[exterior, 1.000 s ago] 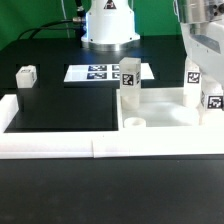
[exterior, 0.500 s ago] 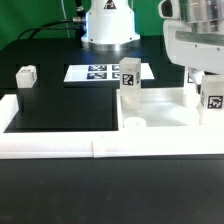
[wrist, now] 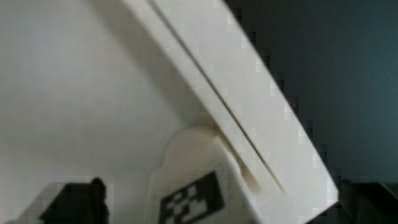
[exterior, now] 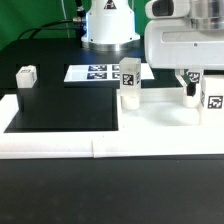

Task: Assemble square table

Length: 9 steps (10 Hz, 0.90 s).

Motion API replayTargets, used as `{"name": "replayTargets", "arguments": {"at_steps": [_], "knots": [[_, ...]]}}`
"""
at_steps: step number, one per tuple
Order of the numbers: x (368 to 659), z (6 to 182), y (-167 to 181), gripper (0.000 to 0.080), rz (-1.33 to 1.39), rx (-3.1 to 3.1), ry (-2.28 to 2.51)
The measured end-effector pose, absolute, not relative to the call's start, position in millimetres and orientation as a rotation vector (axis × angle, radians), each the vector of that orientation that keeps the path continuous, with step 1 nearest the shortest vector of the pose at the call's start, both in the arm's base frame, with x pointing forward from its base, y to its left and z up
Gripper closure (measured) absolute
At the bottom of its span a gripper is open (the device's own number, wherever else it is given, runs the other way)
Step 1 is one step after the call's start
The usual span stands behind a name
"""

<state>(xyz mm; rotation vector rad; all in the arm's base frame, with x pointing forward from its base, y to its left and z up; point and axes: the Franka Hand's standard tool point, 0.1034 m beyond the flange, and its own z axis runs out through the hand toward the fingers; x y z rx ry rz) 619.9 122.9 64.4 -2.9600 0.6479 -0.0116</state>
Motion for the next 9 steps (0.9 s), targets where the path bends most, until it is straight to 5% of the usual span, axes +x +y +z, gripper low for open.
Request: {"name": "replayTargets", "arguments": {"at_steps": [2,5,9], "knots": [[619.6,63.7,122.4,0.0151,-0.017,-2.986,0.555],[616.9,61.7,119.7,0.0511,-0.005,-2.990,0.558],[617.5,61.7,120.4,0.0511,0.001,-2.934,0.761]]}}
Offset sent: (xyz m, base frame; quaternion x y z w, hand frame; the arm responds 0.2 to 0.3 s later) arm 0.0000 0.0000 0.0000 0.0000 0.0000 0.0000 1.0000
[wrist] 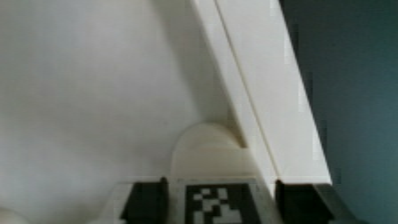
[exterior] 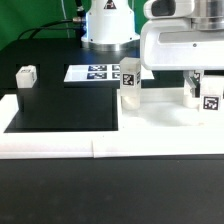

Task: Assemble square table

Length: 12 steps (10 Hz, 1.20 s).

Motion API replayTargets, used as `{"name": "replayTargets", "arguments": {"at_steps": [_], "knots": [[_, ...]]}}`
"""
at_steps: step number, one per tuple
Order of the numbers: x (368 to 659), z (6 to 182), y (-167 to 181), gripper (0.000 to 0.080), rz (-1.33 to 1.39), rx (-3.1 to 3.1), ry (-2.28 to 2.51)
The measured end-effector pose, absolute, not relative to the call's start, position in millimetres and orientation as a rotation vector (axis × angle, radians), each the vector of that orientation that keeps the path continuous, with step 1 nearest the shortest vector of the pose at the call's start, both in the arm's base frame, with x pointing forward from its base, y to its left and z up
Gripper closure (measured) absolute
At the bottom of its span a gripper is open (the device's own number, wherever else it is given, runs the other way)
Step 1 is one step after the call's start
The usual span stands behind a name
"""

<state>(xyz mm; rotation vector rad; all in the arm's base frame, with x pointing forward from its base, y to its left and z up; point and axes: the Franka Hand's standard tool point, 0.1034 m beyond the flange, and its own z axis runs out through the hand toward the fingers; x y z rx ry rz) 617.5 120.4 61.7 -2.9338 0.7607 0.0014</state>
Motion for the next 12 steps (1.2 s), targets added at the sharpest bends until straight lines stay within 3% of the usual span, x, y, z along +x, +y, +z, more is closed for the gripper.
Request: {"name": "replayTargets", "arguments": {"at_steps": [6,11,12], "knots": [[624.4,60.3,128.8,0.0511,0.053,-2.301,1.852],[627.0,61.1,127.3,0.0511,0.081,-2.097,2.047],[627.3,61.3,126.3,0.0437,0.067,-2.166,1.975]]}}
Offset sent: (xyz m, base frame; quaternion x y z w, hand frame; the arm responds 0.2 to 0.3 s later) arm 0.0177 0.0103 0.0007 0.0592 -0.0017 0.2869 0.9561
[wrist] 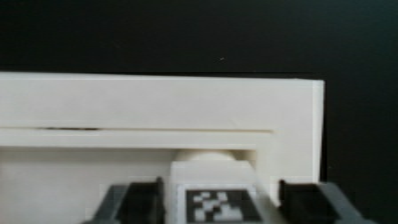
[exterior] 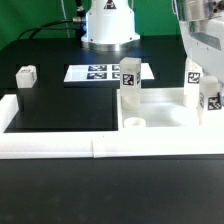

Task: Assemble square table

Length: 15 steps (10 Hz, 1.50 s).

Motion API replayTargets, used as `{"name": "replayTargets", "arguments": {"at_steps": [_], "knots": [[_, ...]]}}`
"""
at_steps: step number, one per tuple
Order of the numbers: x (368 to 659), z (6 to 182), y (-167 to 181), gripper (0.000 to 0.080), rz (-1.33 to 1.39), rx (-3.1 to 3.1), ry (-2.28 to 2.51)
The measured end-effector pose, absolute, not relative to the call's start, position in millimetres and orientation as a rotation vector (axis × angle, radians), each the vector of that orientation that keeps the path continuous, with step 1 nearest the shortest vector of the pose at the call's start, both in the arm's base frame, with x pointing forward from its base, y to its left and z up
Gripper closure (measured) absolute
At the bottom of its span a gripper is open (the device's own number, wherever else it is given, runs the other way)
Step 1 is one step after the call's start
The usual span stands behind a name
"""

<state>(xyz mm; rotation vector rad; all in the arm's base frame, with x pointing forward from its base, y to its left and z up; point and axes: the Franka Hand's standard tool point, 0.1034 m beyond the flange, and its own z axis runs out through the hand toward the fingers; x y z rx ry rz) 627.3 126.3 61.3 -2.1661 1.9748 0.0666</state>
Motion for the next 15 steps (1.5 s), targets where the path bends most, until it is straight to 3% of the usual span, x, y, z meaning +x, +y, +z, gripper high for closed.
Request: {"name": "replayTargets", "arguments": {"at_steps": [1,2,3,6,9,11,13,15], "knots": [[628.4,62.5,123.6,0.0255,0.022,-2.398,1.681],[629.0,63.7,123.3,0.0255,-0.008,-2.528,1.482],[628.5,62.6,123.3,0.0169,-0.007,-2.533,1.477],[628.6,62.4,121.8,0.0155,-0.038,-2.680,1.206],[628.7,62.6,120.4,0.0150,-0.084,-2.931,0.604],[628.8,62.6,119.9,0.0164,-0.080,-2.919,0.655],[626.9,61.3,116.6,0.0509,-0.060,-2.881,0.813],[627.1,61.3,116.3,0.0509,-0.045,-2.816,1.003]]}}
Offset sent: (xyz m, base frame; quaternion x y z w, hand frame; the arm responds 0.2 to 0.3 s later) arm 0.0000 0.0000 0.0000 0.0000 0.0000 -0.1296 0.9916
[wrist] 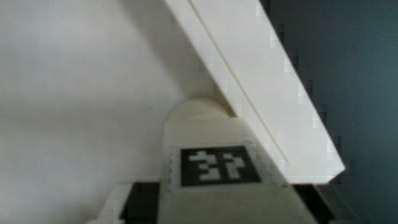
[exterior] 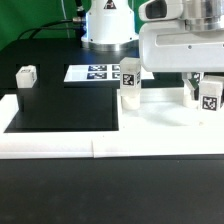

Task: Assemble square table

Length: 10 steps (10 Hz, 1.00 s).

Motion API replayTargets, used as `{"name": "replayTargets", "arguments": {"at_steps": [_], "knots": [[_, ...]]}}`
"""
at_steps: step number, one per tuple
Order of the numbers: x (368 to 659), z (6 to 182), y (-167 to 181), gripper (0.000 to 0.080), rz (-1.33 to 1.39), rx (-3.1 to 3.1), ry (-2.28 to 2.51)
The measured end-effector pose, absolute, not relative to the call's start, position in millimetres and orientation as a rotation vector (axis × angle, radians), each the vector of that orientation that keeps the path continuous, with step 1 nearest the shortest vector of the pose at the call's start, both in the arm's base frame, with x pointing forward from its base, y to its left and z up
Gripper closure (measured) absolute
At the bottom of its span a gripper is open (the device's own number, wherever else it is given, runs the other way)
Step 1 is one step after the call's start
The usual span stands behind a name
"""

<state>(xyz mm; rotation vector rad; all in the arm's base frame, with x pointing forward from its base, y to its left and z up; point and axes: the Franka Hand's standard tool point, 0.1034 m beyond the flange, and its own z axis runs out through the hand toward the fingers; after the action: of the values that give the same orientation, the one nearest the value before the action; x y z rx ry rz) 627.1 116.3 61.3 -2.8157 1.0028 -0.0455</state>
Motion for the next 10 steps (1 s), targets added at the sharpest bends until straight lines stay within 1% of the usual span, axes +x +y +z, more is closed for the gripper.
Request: {"name": "replayTargets", "arguments": {"at_steps": [3,7,9,10], "knots": [[628.0,61.2,115.1,0.0509,-0.004,-2.585,1.494],[629.2,59.7,120.5,0.0509,0.095,-2.027,2.152],[629.7,59.0,121.4,0.0509,0.114,-1.725,2.391],[629.2,58.8,121.0,0.0509,0.111,-1.710,2.407]]}}
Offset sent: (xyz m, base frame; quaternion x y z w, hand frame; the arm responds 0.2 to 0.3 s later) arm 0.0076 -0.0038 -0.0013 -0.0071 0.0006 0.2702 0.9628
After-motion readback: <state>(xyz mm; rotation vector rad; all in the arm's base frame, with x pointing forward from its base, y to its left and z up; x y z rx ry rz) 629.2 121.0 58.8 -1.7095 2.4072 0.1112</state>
